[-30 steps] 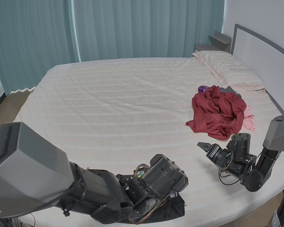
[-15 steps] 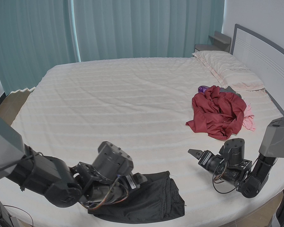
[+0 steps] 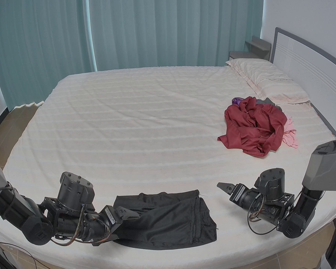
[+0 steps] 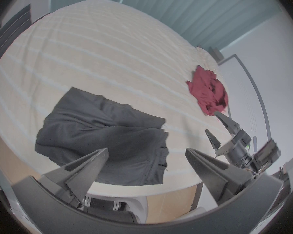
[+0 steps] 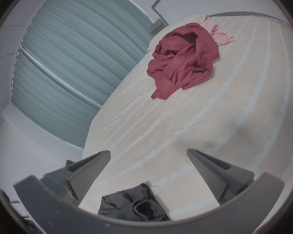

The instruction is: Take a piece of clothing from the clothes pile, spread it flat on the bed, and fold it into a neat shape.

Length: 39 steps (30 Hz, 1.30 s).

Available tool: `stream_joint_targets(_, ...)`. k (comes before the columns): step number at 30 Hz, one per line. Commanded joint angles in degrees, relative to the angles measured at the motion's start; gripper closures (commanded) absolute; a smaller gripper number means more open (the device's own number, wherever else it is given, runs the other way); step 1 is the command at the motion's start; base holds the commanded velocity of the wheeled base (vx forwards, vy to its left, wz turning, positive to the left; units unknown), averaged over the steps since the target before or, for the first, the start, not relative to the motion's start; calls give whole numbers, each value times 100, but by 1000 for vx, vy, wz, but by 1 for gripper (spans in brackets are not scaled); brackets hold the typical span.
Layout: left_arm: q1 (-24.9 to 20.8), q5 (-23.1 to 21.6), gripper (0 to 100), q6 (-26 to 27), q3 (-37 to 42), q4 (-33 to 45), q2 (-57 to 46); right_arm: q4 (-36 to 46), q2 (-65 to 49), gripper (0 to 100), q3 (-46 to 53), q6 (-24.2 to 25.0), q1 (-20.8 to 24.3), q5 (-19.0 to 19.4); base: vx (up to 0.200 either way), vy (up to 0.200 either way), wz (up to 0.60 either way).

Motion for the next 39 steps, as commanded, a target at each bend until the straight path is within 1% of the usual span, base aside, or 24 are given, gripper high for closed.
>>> stream_joint_targets(1,152,-74,0,11,201,-13,50,-8,191,0,-29,1,59,5,0,0,0)
stream_joint_targets(5,152,-82,0,-24,324,-145,165,-17,323,0,-29,1,138,-3,0,0,0)
stream_joint_targets(10,328,-118,0,-32,421,-506,156,-8,314,0,-20,1,174,5,0,0,0)
stream_joint_targets(15,741,-496,0,-15,456,-760,235,-17,341,0,-125,-8,174,23,0,200,0)
stream_joint_targets(17,794,-540,0,-6,456,-760,252,-17,332,0,-161,-8,174,23,0,200,0)
stream_joint_targets(19,996,-583,0,3,421,-769,288,-17,323,0,-231,-26,182,41,0,200,0)
stream_joint_targets(23,1075,-592,0,20,395,-778,402,-61,314,0,-275,-26,288,234,0,200,0)
stream_joint_targets(25,1075,-592,0,20,395,-804,428,-70,314,0,-275,-34,297,269,0,200,0)
stream_joint_targets(31,1075,-583,0,11,509,-1314,657,-166,350,0,-275,-61,332,612,0,0,0)
stream_joint_targets(36,1075,-575,0,3,544,-1376,674,-175,481,0,-292,-78,270,867,0,0,0)
stream_joint_targets(38,1075,-575,0,20,553,-1376,674,-193,675,0,-319,-184,174,902,0,0,0)
stream_joint_targets(39,1066,-583,0,29,562,-1376,674,-342,877,0,-380,-386,77,902,0,0,0)
